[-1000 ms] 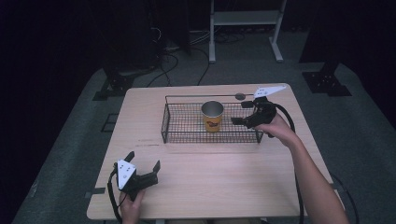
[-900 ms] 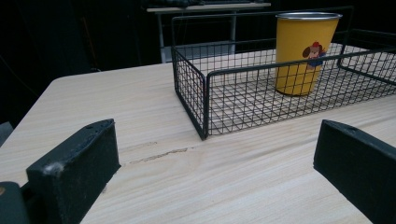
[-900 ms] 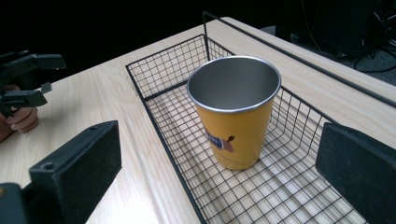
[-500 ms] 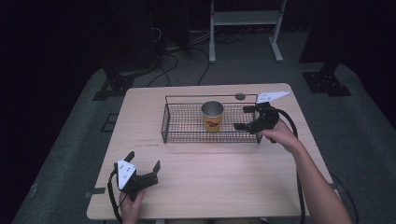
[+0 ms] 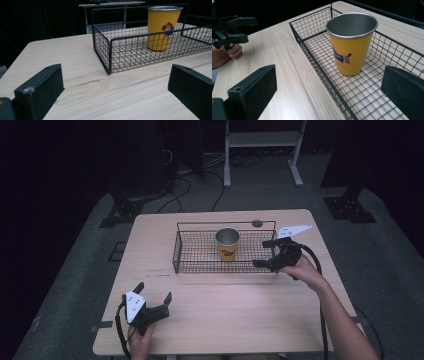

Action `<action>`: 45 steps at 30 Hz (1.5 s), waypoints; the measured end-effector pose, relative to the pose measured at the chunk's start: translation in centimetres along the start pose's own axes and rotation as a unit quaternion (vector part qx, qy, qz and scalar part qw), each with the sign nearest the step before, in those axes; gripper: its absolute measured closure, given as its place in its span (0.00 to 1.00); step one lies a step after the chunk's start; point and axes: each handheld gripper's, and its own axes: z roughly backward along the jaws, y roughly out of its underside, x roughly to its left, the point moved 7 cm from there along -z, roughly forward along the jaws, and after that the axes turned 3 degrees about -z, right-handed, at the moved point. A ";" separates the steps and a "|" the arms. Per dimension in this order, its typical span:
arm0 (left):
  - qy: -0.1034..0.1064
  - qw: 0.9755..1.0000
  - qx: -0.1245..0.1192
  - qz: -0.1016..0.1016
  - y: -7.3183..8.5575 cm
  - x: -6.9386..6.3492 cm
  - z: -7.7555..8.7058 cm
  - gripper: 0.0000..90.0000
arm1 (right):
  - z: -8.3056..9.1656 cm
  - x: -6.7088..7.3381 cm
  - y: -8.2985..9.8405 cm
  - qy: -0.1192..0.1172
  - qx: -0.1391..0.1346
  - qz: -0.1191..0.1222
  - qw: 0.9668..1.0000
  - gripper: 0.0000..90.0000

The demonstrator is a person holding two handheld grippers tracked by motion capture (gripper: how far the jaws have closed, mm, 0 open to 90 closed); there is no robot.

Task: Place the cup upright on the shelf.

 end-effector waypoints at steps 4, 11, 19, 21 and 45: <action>0.000 1.000 0.001 -0.001 0.0 0.0 0.0 0.00 | 0.3 0.1 0.5 0.001 0.005 0.000 1.000 0.00; 0.000 1.000 0.002 -0.002 0.0 0.0 0.0 0.00 | 0.7 0.6 1.2 0.001 0.000 -0.001 1.000 0.00; -0.001 1.000 0.001 -0.001 0.0 0.0 0.0 0.00 | 0.7 1.3 2.1 0.002 0.010 0.002 1.000 0.00; -0.001 1.000 0.002 -0.002 0.0 0.0 0.0 0.00 | 0.8 1.4 2.3 0.001 0.007 0.001 1.000 0.00; -0.003 1.000 0.003 -0.003 0.0 0.0 0.0 0.00 | 2.1 3.0 5.7 0.007 0.005 -0.005 1.000 0.00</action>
